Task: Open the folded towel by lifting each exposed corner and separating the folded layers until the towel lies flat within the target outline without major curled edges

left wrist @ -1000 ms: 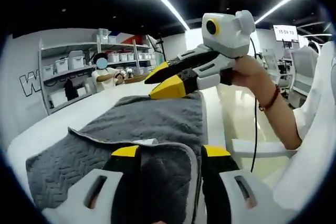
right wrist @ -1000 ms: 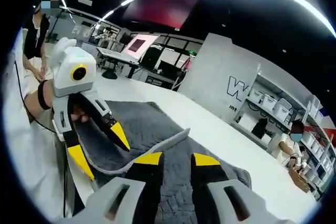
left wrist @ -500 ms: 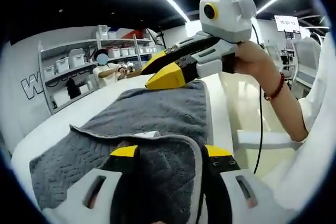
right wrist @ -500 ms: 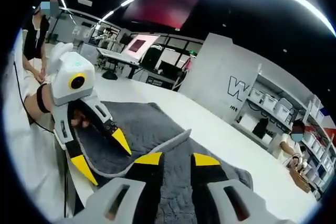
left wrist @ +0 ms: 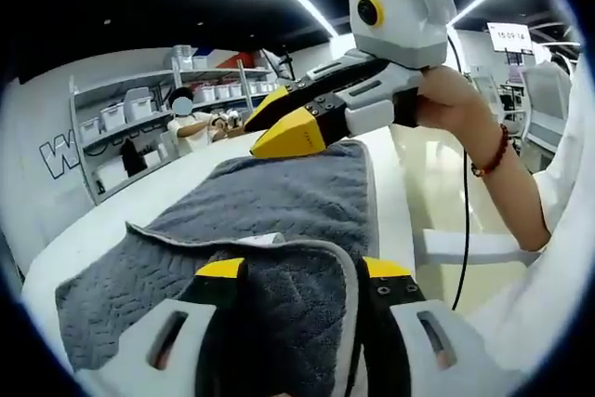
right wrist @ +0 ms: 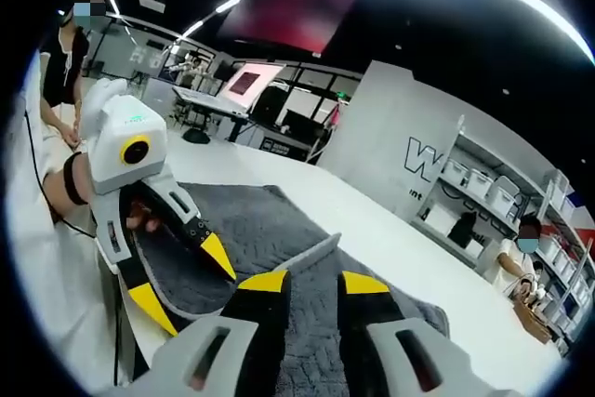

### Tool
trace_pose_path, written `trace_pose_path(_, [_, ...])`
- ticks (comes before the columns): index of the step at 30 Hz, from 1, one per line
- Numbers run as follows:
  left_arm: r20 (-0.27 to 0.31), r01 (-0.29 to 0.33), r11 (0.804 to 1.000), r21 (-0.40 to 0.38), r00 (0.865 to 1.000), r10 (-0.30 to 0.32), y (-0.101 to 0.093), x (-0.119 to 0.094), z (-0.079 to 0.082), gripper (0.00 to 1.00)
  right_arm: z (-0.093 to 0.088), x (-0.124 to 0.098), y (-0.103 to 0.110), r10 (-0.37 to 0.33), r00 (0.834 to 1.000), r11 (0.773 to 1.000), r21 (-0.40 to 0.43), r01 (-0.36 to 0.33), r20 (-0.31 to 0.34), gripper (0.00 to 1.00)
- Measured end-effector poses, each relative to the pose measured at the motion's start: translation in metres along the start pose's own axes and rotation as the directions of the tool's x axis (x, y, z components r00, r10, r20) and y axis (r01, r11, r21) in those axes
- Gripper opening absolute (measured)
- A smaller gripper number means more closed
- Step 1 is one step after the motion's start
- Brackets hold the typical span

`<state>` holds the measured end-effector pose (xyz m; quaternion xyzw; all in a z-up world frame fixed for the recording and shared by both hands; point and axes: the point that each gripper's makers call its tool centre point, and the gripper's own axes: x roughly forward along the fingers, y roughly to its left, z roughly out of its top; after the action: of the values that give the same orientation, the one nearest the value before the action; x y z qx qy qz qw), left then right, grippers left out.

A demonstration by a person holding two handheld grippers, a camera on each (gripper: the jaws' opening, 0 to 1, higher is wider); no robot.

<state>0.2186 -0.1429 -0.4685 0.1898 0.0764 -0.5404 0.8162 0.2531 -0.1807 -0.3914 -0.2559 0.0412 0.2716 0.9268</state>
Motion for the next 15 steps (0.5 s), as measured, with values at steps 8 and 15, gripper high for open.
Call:
trace_pose_path(8, [0.028,-0.028,1.0,-0.004,0.999,0.028,0.0074,-0.0081,0.0057,0.41,0.0056,-0.0003,-0.0043,-0.009,1.0,1.0,-0.006,0.009,0.007,0.14])
trace_pose_path(15, [0.035,-0.024,1.0,-0.008,0.999,0.024,0.008,-0.0103,0.0064,0.31,0.0079,0.0032,-0.0032,-0.004,1.0,1.0,-0.014,0.004,0.006,0.14])
